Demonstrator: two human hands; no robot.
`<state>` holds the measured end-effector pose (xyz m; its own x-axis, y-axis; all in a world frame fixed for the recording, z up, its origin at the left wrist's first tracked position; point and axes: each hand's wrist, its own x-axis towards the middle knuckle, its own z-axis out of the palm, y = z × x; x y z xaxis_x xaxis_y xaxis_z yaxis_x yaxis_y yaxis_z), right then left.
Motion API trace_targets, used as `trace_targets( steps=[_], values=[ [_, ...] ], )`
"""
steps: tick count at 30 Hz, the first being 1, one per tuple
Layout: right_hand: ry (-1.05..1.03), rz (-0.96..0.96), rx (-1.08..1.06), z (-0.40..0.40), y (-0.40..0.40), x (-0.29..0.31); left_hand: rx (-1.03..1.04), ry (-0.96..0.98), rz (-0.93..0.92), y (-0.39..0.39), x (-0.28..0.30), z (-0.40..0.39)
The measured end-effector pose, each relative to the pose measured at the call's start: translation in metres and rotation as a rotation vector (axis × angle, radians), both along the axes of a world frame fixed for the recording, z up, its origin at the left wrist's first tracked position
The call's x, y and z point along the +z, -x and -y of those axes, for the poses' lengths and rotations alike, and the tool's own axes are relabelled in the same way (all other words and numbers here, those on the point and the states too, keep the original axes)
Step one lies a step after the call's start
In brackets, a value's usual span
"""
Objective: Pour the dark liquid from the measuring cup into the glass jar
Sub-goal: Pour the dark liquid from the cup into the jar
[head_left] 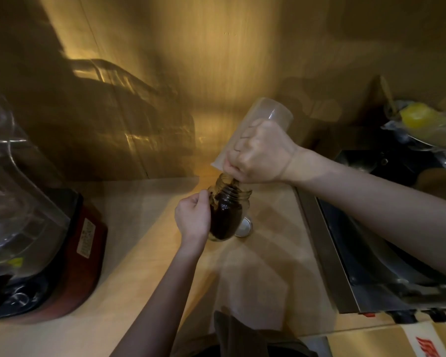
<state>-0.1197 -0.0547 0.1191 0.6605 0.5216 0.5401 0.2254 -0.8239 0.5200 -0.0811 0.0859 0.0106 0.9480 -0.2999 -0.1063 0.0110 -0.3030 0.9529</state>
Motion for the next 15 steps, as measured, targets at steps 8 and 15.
trace_targets(
  steps=[8,15],
  values=[
    [0.022,-0.025,0.037,-0.0037,0.0006,0.0046,0.003,0.021,-0.011,0.0030,-0.0007,0.0020],
    [0.023,-0.040,0.009,-0.0039,0.0021,0.0079,0.008,0.006,-0.023,0.0034,0.0027,0.0008]
  ],
)
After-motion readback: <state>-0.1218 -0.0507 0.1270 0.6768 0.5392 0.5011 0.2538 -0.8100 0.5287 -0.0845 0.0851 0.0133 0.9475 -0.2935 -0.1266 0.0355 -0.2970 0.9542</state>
